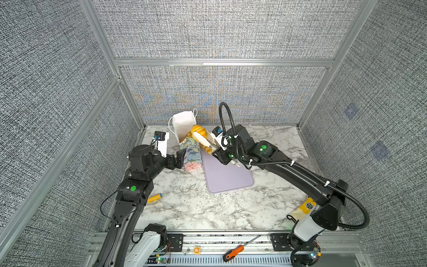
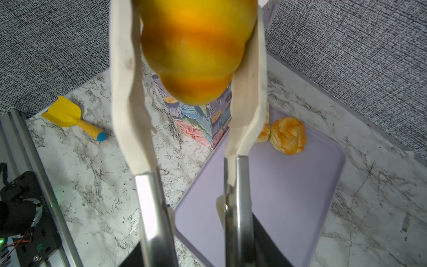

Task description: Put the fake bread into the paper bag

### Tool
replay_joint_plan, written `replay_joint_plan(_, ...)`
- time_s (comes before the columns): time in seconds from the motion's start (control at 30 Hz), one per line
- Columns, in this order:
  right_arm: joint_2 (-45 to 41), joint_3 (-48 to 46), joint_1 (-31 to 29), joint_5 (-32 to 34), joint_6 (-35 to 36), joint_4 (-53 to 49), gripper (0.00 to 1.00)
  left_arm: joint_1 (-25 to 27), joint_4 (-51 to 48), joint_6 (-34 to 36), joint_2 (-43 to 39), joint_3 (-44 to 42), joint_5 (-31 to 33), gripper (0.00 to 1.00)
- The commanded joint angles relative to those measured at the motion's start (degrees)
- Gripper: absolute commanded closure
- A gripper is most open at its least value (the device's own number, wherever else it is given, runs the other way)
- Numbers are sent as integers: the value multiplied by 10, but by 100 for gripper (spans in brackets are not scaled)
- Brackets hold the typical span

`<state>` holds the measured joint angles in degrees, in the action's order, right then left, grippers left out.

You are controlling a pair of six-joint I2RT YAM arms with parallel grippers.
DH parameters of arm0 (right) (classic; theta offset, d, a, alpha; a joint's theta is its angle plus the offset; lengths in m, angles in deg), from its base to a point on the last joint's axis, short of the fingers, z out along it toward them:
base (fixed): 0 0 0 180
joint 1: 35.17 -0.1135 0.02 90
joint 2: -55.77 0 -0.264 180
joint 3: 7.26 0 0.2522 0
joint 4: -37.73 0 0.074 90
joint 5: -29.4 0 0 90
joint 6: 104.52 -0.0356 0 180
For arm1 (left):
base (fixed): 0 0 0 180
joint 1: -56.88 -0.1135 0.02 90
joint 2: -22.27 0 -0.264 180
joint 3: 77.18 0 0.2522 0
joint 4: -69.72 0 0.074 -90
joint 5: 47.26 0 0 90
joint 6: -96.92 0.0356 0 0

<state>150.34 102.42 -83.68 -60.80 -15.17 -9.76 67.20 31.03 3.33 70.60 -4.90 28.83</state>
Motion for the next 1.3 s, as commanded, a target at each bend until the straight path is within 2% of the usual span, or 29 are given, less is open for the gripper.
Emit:
replay_joint_plan(0.0, 19, 31, -5, -3, 7, 31, 53, -11, 7, 14, -2, 7, -12, 1)
replay_joint_plan(0.1, 46, 63, -9, -5, 7, 33, 53, -35, 3, 21, 3, 7, -28, 1)
replay_joint_plan(0.23, 87, 112, -11, 10, 4, 31, 52, -69, 13, 16, 9, 4, -78, 1)
replay_joint_plan(0.43, 151, 200, -11, 51, -3, -1, 52, -82, 18, 14, 9, 0, -98, 1)
replay_joint_plan(0.57, 192, 250, -11, 60, 2, -25, 52, -83, 21, 20, 10, -11, -96, 0)
replay_joint_plan(0.73, 237, 310, -10, 93, 6, -68, 50, -83, 10, 28, 9, -17, -63, 1)
replay_joint_plan(0.9, 261, 343, -10, 108, 5, -95, 49, -84, 1, 33, 5, -15, -63, 0)
replay_joint_plan(1.27, 269, 364, -11, 126, 15, -116, 34, -83, -9, 43, -1, -15, -46, 1)
